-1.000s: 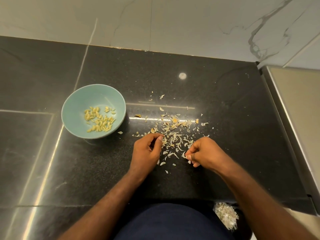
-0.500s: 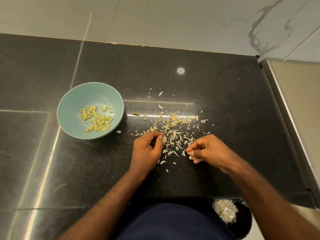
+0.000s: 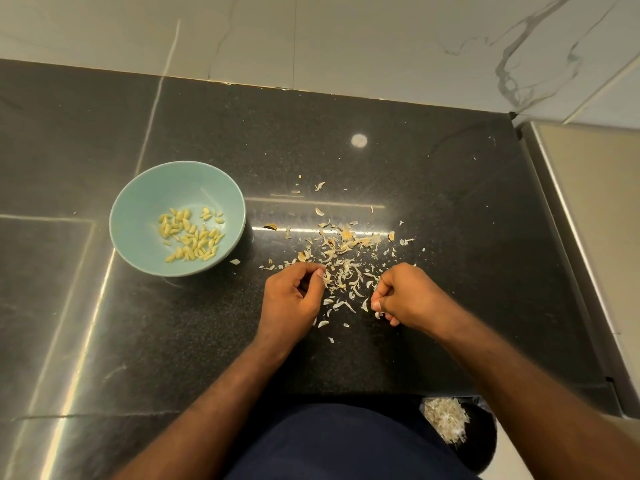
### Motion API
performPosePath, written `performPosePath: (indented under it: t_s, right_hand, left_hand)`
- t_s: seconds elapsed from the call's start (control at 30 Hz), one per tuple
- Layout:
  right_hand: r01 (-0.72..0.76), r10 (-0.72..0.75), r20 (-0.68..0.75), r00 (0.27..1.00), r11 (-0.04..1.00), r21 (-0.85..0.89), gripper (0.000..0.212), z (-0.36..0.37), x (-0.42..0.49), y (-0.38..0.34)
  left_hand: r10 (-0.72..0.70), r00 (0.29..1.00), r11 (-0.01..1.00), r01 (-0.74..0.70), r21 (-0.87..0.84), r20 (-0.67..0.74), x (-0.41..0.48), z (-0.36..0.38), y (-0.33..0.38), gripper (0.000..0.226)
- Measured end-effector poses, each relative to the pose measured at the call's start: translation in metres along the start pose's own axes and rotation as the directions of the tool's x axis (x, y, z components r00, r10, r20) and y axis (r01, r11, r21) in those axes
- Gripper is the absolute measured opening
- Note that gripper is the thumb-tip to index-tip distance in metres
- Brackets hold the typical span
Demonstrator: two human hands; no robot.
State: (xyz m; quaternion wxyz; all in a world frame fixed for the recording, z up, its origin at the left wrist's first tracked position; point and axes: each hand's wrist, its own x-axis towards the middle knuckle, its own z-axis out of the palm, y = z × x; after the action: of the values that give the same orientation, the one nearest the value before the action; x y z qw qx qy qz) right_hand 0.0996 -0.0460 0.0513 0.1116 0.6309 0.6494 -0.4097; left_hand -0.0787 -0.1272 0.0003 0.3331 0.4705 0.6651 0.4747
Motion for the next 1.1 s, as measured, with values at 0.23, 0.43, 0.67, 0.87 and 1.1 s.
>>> performPosePath:
  t_s: [0.23,0.43,0.67,0.87,1.1]
  right_hand:
    - [0.054,-0.061,-0.077,0.995,0.995,-0.087,0.019,0.006,-0.004,0.0]
    - [0.206,-0.109,-0.194,0.975,0.772,0.601,0.014,0.012,-0.021,0.011]
    - [0.39,-0.195,-0.35,0.916,0.634,0.668,0.012,0.018,-0.027,-0.03]
    - [0.407,-0.131,-0.412,0.902,0.58,0.706,0.007,0.013,-0.02,-0.04]
    - [0.439,-0.218,-0.381,0.898,0.464,0.769,0.013,0.01,-0.022,-0.04]
  left_hand:
    - [-0.034,0.999,0.999,0.034,0.004,0.013,0.0,0.0,0.004,0.013]
    - [-0.181,0.965,0.972,0.205,-0.116,0.189,-0.001,-0.002,0.028,0.013]
    - [-0.122,0.974,0.977,0.151,-0.147,0.191,0.013,-0.007,0.054,0.006]
    - [-0.064,0.988,0.997,0.057,0.055,0.143,0.02,-0.015,0.058,0.011]
    - [-0.051,0.989,0.999,0.052,-0.001,0.14,0.025,-0.024,0.058,0.021]
